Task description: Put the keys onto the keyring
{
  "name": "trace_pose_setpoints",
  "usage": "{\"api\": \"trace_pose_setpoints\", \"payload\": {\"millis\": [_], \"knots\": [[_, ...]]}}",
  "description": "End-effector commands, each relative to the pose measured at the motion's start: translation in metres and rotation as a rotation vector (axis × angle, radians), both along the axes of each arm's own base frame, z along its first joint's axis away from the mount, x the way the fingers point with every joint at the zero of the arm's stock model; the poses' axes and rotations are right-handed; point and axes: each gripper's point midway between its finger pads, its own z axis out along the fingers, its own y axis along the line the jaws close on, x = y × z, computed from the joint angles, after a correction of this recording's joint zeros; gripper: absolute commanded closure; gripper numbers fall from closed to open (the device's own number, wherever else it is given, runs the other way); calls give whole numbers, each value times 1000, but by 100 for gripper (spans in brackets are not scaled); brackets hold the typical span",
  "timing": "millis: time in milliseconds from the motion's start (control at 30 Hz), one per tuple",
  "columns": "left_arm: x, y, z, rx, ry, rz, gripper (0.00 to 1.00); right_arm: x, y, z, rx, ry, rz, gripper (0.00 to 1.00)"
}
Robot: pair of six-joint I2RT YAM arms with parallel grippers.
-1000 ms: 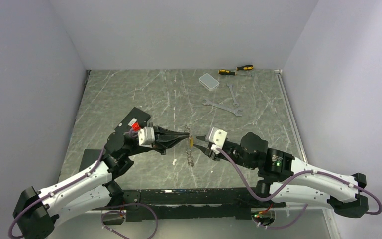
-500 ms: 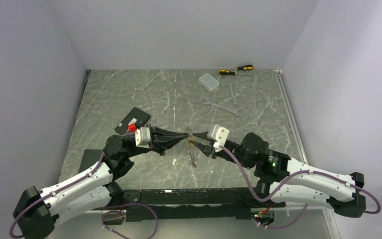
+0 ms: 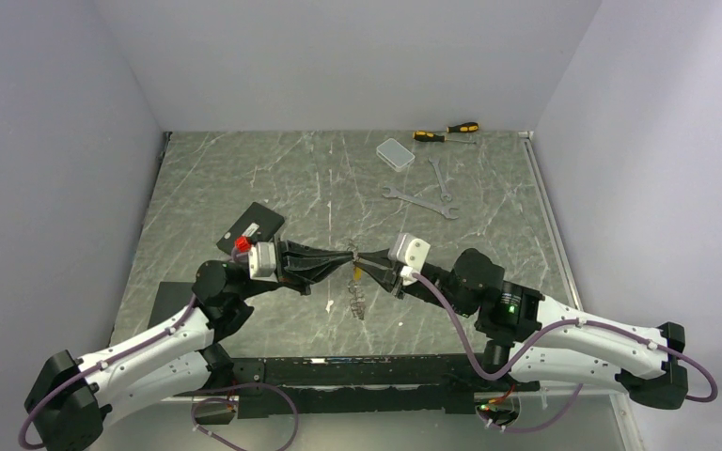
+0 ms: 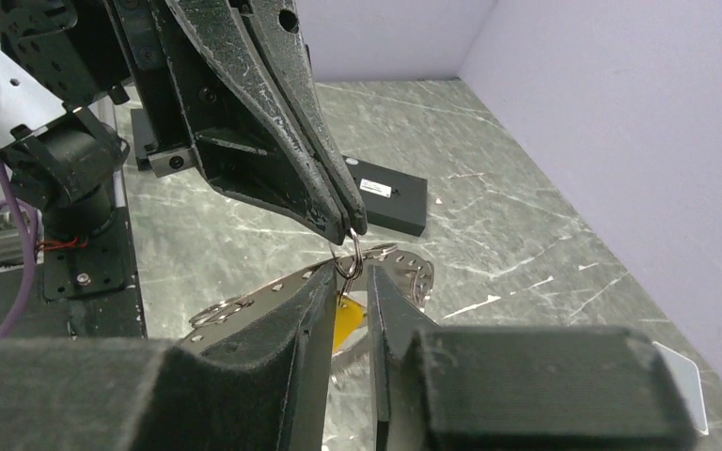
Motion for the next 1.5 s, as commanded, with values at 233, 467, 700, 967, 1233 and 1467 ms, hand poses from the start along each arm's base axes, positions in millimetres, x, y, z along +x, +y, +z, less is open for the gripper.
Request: {"api": "trace_pose_setpoints", "payload": {"millis": [233, 467, 700, 967, 1233, 1467], "knots": [[-7, 6, 24, -87, -34, -14, 100, -6, 2, 32, 80, -25, 36, 88], [-6, 4, 21, -77, -30, -17, 100, -10, -2, 35, 88, -43, 51, 100], [-3, 7, 13, -49, -16, 14, 93, -10, -8, 34, 78, -45, 42, 100], [-10, 6, 0, 36, -46, 2, 84, -2, -12, 30, 42, -35, -5, 100], [-17, 7, -21, 177, -85, -15, 60, 4, -13, 20, -16, -14, -33, 100], [-13, 14, -27, 310, -149, 40, 52, 14, -15, 3, -191, -30, -65, 100]]}}
